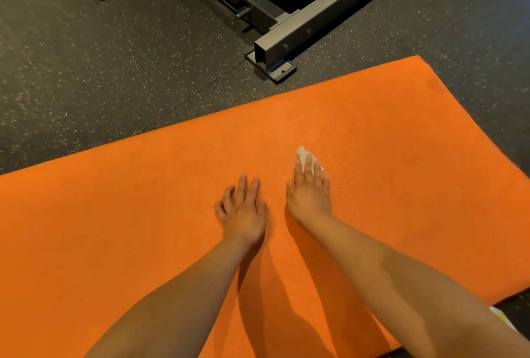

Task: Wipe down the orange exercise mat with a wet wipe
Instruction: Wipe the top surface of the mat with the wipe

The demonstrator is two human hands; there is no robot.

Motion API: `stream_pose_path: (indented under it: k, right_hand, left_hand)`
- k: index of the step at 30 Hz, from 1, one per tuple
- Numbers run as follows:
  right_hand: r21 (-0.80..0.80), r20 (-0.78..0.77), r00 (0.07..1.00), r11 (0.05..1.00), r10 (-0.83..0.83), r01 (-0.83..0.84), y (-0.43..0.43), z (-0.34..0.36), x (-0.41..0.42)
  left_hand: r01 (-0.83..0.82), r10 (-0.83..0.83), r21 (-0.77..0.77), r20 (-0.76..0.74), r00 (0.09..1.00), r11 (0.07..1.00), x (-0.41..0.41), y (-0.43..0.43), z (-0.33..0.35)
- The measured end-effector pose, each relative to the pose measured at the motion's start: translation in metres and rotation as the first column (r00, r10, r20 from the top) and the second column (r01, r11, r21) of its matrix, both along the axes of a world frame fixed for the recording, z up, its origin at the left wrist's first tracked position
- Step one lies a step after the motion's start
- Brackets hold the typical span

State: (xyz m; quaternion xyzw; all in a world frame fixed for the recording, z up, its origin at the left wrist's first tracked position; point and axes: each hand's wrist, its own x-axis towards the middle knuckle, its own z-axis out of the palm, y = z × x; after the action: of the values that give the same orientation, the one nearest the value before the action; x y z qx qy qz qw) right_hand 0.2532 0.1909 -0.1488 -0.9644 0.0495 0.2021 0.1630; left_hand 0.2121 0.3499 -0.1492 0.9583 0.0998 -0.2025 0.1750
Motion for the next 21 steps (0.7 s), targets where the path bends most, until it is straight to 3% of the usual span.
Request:
stream_pose_path:
  k: [4, 6, 8, 11, 13, 19, 21]
  right_hand:
    - [0.055, 0.034, 0.945, 0.944, 0.324, -0.326, 0.032, 0.003, -0.013]
    - [0.035, 0.064, 0.912, 0.912, 0.406, -0.408, 0.025, 0.002, -0.011]
    - [-0.004, 0.067, 0.923, 0.925, 0.380, -0.380, 0.010, 0.002, -0.005]
    - [-0.031, 0.035, 0.987, 0.987, 0.159, -0.158, -0.006, 0.003, 0.000]
    - [-0.008, 0.030, 0.994, 0.994, 0.110, -0.109, 0.002, 0.006, -0.004]
    - [0.061, 0.024, 0.920, 0.918, 0.390, -0.391, 0.019, 0.005, -0.016]
    - [0.007, 0.019, 0.939, 0.940, 0.342, -0.342, 0.005, 0.005, -0.010]
  left_hand:
    - [-0.014, 0.014, -0.009, 0.046, 0.999, 1.000, -0.001, -0.001, -0.003]
    - [-0.010, 0.012, -0.026, 0.052, 0.999, 1.000, -0.002, -0.001, -0.004]
    - [-0.011, 0.012, -0.033, 0.044, 0.999, 0.999, -0.002, 0.001, -0.004]
    - [-0.010, 0.011, -0.017, 0.034, 0.999, 1.000, -0.001, 0.001, -0.004]
    - [-0.009, 0.010, -0.015, 0.032, 0.999, 1.000, -0.001, 0.000, -0.004]
    - [0.012, -0.011, -0.031, 0.033, 0.999, 0.999, -0.003, 0.003, -0.003]
    - [0.019, -0.018, -0.040, 0.026, 1.000, 0.999, -0.003, 0.005, -0.003]
